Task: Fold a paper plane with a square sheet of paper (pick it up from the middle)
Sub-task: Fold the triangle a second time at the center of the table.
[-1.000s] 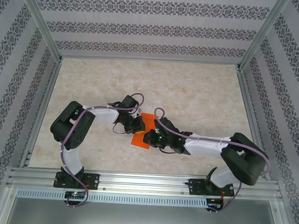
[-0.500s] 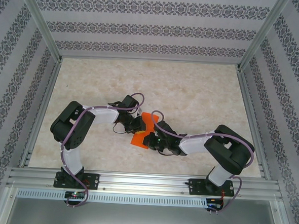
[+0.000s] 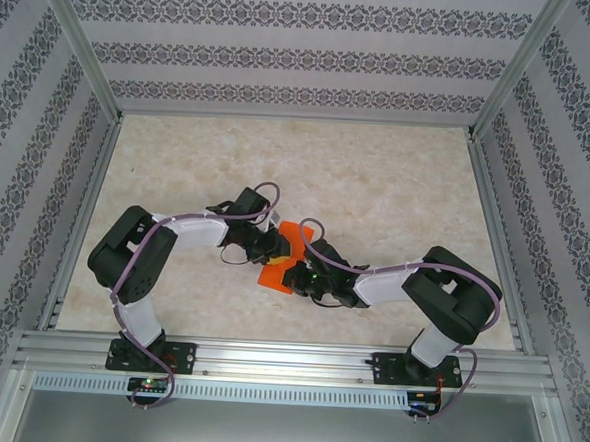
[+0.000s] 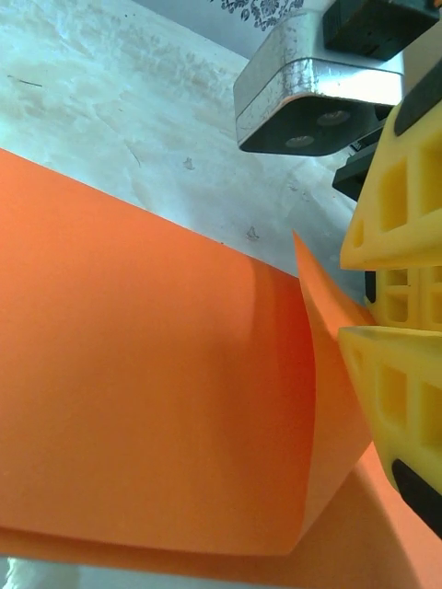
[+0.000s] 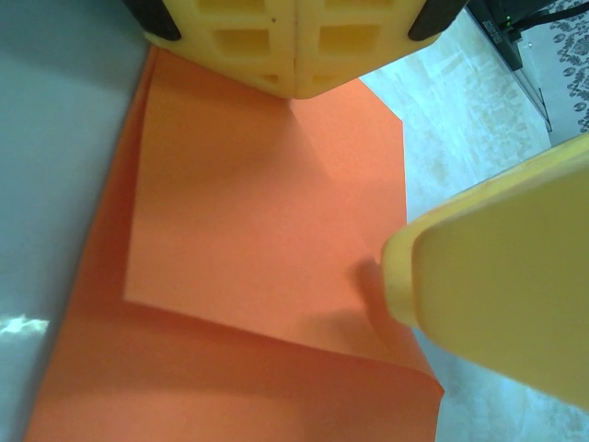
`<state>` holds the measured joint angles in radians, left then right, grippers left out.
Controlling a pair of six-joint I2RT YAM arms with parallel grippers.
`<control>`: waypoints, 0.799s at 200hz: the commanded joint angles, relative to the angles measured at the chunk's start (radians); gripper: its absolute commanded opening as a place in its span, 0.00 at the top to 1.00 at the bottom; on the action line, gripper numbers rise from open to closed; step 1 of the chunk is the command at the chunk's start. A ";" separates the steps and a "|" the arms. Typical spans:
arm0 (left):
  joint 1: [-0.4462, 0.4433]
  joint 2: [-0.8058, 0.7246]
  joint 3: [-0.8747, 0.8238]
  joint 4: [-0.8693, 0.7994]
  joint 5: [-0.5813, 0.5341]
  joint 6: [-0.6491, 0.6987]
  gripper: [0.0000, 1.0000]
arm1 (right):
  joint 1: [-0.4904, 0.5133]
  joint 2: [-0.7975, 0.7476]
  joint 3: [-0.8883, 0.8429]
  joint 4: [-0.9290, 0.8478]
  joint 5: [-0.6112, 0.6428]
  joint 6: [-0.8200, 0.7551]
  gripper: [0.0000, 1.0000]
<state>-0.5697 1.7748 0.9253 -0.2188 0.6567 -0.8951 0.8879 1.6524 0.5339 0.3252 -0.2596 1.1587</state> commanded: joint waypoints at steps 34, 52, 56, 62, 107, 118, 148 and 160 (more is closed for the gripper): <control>0.002 0.067 -0.031 0.083 0.006 -0.008 0.76 | 0.006 0.038 -0.031 -0.135 0.042 0.005 0.98; 0.008 0.067 -0.037 0.070 -0.042 -0.002 0.77 | 0.008 0.036 -0.036 -0.148 0.045 0.006 0.99; 0.011 0.066 -0.040 0.070 -0.049 -0.002 0.78 | 0.009 0.034 -0.037 -0.153 0.048 0.006 0.99; 0.018 0.064 -0.044 0.071 -0.060 -0.002 0.78 | 0.009 0.033 -0.038 -0.160 0.049 0.004 1.00; 0.074 0.064 -0.046 0.083 -0.078 0.002 0.79 | 0.014 0.018 -0.051 -0.184 0.050 -0.002 1.00; 0.086 0.065 -0.040 0.082 -0.077 0.008 0.79 | 0.016 0.018 -0.052 -0.185 0.049 -0.002 1.00; 0.121 0.080 -0.015 0.082 -0.066 0.024 0.78 | 0.017 0.024 -0.052 -0.183 0.039 -0.008 1.00; 0.133 0.088 -0.001 0.078 -0.062 0.029 0.78 | 0.019 0.027 -0.052 -0.180 0.036 -0.010 1.00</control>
<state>-0.4843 1.8282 0.8944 -0.1581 0.6735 -0.8997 0.8902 1.6485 0.5335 0.3153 -0.2520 1.1584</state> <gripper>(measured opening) 0.214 0.049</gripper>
